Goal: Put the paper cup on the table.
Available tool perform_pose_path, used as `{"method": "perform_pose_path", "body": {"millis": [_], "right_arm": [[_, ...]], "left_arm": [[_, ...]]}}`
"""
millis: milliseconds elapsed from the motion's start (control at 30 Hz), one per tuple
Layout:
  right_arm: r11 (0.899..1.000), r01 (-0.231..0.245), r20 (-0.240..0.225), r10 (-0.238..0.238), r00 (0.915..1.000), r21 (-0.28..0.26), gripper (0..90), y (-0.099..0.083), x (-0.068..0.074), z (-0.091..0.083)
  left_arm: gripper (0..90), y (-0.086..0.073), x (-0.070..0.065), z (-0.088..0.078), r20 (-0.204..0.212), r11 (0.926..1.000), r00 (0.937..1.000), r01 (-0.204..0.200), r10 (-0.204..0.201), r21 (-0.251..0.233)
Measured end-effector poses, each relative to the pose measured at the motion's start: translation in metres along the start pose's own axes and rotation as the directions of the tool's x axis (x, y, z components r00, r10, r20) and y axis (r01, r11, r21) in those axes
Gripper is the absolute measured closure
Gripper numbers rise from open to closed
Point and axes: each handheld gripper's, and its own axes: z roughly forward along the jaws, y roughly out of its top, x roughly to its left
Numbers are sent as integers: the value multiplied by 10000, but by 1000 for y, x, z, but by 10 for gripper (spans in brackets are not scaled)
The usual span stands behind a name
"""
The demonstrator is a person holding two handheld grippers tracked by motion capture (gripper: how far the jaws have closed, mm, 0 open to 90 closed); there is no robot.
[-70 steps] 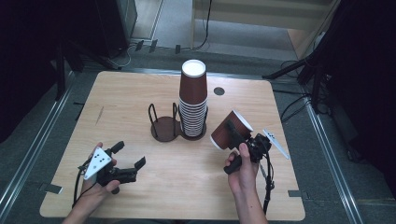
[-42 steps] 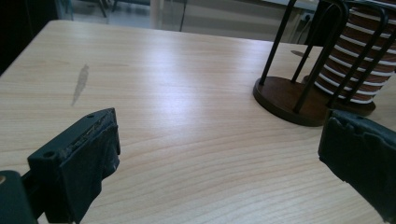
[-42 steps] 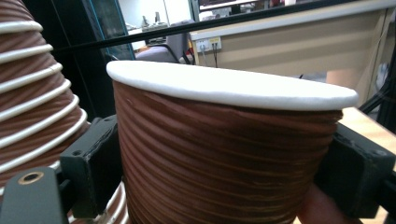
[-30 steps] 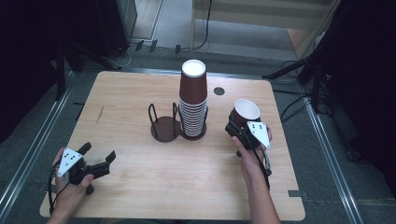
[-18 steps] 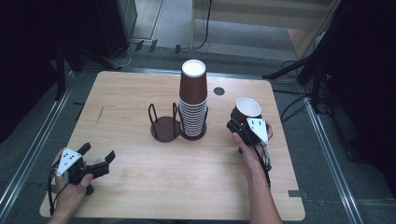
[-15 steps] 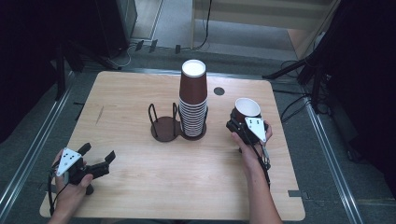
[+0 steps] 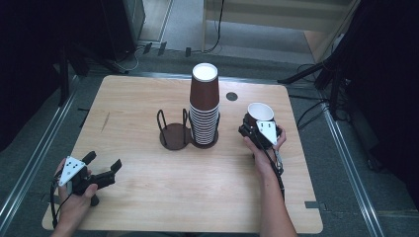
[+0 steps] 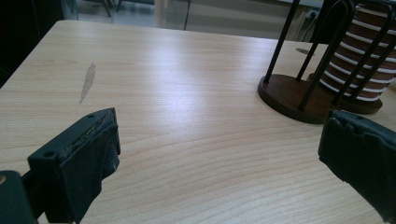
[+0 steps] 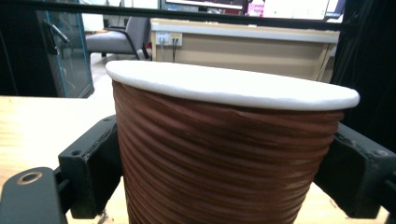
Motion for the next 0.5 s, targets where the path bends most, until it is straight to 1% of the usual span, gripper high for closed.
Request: {"method": "perform_pose_path", "body": {"millis": [67, 100, 200, 300, 400, 500], "right_arm": [[9999, 32, -34, -31, 10000, 138, 109, -2, 0, 1], [9996, 164, -96, -162, 9998, 213, 108, -4, -1, 1], [9993, 238, -143, -234, 9996, 282, 107, -5, -1, 2], [9989, 196, -233, -187, 9996, 415, 102, -5, -1, 1], [9985, 283, -333, -268, 9991, 461, 98, -6, -1, 0], [9982, 306, -321, -290, 9991, 514, 89, -5, -3, 0]], "left_arm": [[0, 0, 0, 0, 7, 10000, 10000, -4, 4, 2], [0, 0, 0, 0, 11, 10000, 10000, 7, -7, 5], [0, 0, 0, 0, 21, 10000, 10000, 64, -64, -11], [0, 0, 0, 0, 25, 10000, 10000, 65, -65, -3], [0, 0, 0, 0, 20, 10000, 10000, 59, -59, 1], [0, 0, 0, 0, 2, 10000, 10000, 46, -46, 7]]}}
